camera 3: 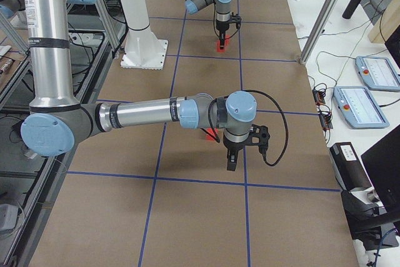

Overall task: Form red blocks into L shape at center
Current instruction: 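Lower the cube beside the center red cube and open the left gripper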

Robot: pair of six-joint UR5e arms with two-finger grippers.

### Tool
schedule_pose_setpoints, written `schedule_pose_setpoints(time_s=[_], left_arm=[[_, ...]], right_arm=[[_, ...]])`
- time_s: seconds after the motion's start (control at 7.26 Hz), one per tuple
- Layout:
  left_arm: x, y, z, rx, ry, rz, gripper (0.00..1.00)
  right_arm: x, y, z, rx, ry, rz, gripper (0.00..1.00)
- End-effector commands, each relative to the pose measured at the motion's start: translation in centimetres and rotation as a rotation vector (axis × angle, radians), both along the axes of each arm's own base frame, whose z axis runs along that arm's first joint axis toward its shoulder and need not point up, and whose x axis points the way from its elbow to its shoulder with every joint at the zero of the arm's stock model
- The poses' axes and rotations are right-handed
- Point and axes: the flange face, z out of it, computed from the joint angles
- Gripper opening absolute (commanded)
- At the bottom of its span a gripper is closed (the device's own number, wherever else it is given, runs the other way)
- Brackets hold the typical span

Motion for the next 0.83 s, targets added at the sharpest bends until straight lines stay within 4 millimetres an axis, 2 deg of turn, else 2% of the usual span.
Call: schedule_pose_setpoints(time_s=[0.0, 0.28, 0.55, 0.69], left_arm=[[2.4, -0.6, 0.7, 0.019, -0.022, -0.011, 0.00], [2.6, -1.1, 0.9, 0.045, -0.028, -0.027, 0.00], [4.6, -2.3, -0.1, 0.042, -0.059, -0.026, 0.00], [5.0, -2.6, 0.1, 0.052, -0.043, -0.026, 0.00]], right_arm=[[0.0, 0.0, 0.0, 0.002, 0.001, -0.002, 0.99], [0.0, 0.0, -0.1, 0.003, 0.001, -0.002, 0.99], [0.0, 0.0, 0.0, 0.002, 0.001, -0.002, 0.99], [0.0, 0.0, 0.0, 0.003, 0.001, -0.003, 0.99]])
